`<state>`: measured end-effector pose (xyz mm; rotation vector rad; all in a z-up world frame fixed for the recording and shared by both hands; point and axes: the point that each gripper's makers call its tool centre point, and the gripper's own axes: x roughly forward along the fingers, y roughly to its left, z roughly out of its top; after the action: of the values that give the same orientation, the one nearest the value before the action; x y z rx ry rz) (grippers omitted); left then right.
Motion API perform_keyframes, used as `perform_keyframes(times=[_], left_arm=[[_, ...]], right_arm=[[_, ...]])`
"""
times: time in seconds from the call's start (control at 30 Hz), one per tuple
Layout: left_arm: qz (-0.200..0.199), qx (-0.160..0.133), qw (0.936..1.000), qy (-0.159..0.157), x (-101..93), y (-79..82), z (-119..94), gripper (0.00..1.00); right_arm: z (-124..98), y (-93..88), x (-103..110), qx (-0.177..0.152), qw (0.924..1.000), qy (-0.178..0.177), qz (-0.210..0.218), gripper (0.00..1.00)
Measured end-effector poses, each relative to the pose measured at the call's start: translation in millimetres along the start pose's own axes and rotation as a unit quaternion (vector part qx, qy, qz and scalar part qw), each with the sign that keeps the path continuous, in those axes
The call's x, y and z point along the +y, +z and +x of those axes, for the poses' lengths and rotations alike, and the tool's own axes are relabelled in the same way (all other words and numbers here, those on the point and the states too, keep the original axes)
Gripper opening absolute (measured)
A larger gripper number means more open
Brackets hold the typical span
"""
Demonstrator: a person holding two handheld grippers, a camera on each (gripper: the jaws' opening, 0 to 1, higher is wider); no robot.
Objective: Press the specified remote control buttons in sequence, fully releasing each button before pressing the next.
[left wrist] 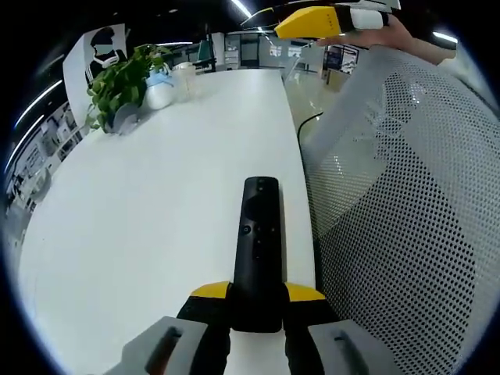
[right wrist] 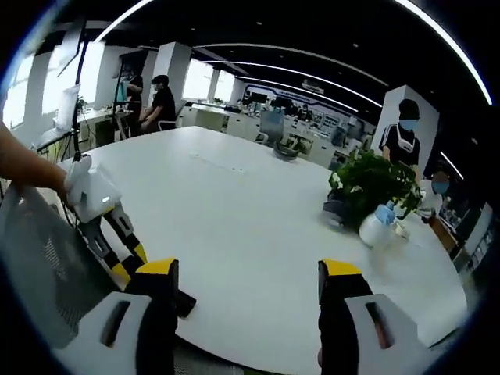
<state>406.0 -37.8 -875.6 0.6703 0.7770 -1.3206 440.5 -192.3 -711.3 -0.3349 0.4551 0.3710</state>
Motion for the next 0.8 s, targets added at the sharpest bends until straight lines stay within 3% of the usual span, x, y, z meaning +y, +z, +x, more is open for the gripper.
perform_keyframes(times=[0.43,0.8], left_arm=[[-0.004,0.039,0.9992,-0.001,15.3,-9.8,-7,0.24],[-0.017,0.065,0.9975,0.022,44.4,-18.3,-12,0.24]], right_arm=[[0,-4.1,-2,0.012,0.9998,-0.01,-0.009,0.71],[-1,-7.1,-8,0.019,0.9995,-0.024,-0.007,0.68]])
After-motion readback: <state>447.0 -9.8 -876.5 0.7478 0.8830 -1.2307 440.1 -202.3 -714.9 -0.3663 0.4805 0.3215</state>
